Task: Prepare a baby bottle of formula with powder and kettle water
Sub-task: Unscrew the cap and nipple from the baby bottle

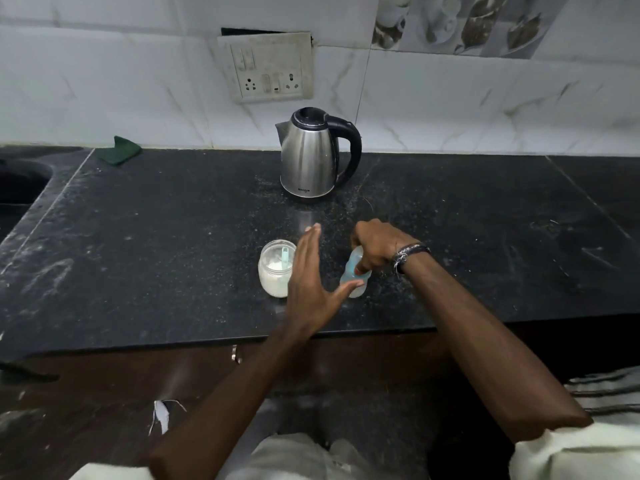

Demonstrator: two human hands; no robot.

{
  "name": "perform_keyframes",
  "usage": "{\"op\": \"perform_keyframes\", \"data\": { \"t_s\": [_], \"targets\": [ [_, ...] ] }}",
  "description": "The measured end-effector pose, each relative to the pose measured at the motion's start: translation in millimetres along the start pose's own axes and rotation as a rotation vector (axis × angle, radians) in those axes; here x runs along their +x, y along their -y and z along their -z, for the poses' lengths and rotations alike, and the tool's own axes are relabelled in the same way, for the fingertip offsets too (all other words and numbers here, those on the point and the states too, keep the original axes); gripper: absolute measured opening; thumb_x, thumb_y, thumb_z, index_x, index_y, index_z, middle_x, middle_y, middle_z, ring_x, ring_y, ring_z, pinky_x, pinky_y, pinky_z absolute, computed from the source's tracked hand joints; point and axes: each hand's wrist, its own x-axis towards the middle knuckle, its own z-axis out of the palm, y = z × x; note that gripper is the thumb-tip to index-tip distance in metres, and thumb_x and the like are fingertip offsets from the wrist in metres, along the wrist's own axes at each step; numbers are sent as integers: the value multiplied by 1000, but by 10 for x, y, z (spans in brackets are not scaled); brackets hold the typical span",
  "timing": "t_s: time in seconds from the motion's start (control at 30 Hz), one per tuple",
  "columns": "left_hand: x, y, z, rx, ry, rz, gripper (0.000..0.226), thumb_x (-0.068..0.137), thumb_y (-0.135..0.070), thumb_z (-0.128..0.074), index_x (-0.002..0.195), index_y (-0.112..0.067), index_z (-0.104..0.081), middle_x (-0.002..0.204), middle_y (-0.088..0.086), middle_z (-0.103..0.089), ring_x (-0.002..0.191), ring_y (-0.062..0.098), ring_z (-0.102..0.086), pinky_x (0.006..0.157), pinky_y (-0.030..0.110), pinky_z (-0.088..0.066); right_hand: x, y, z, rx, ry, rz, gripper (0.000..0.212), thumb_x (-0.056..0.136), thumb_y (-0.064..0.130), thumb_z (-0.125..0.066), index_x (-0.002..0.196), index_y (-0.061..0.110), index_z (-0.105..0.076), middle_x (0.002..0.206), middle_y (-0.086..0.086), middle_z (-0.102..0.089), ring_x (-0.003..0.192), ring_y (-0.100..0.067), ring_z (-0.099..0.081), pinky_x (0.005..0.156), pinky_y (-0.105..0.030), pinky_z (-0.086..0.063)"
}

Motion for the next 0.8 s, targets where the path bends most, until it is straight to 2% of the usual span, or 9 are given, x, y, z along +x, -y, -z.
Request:
{"op": "perform_keyframes", "data": {
  "t_s": [0.1, 0.2, 0.27, 0.4, 0.5, 0.57, 0.63, 0.73, 0.8],
  "targets": [
    [97, -70, -169, -50, 234, 212, 109, 69, -34, -89, 154, -8, -25, 160, 9, -32, 147, 20, -28, 118, 32, -28, -23, 19, 10, 2, 11, -23, 49, 66, 26, -90, 104, 13, -62, 109, -10, -66, 79, -24, -60, 66, -31, -47],
    [221, -22, -338, -62, 388, 297, 86, 61, -24, -93, 134, -14, -49, 130, 6, -62, 120, 24, -59, 98, 34, -49, -46, 33, 17, 8, 7, -32, 45, 66, 26, -89, 100, 12, -62, 107, -11, -66, 83, -26, -63, 64, -29, -45],
    [263, 67, -425, -19, 454, 323, 75, 61, -26, -93, 124, -13, -56, 115, 5, -69, 105, 22, -66, 89, 37, -53, -71, 32, 18, 0, -2, -26, 40, 68, 25, -87, 97, 13, -62, 106, -10, -66, 81, -26, -62, 64, -29, -44],
    [233, 267, -519, -57, 404, 402, 55, 63, -30, -93, 108, -12, -67, 100, 1, -74, 92, 17, -70, 80, 37, -56, -81, 29, -7, -31, 5, -22, 39, 74, 31, -82, 101, 13, -61, 101, -7, -63, 89, -28, -64, 64, -30, -43],
    [187, 341, -544, -94, 371, 415, 50, 63, -32, -91, 103, -12, -70, 96, 2, -76, 87, 15, -71, 79, 42, -58, -67, 36, 13, 69, 47, -45, 38, 88, 49, -66, 80, 13, -55, 84, -5, -59, 72, -23, -60, 57, -29, -41],
    [184, 387, -562, -104, 370, 406, 57, 60, -41, -87, 105, -12, -70, 97, 1, -76, 86, 14, -71, 77, 44, -59, -46, 83, 15, 110, 32, -85, 51, 97, 56, -46, 70, 13, -51, 78, -7, -58, 69, -23, -58, 66, -32, -46],
    [188, 435, -585, -112, 372, 396, 64, 57, -51, -82, 105, -11, -70, 95, 0, -76, 85, 13, -72, 75, 44, -59, -29, 144, -23, 43, 14, -125, 59, 98, 61, -36, 81, 10, -60, 87, -10, -63, 86, -28, -63, 78, -37, -48],
    [192, 479, -609, -135, 372, 392, 65, 55, -54, -80, 102, -10, -71, 93, 0, -76, 84, 13, -73, 74, 44, -60, 3, 182, -101, -32, -48, -135, 52, 95, 56, -48, 105, 9, -67, 111, -13, -68, 106, -32, -63, 85, -40, -49],
    [191, 496, -616, -149, 375, 388, 60, 56, -51, -82, 101, -13, -71, 91, -1, -76, 83, 11, -73, 74, 45, -60, 25, 158, -105, -72, -93, -87, 38, 90, 46, -61, 101, 10, -66, 112, -13, -69, 104, -32, -65, 82, -38, -50]
  ]
}}
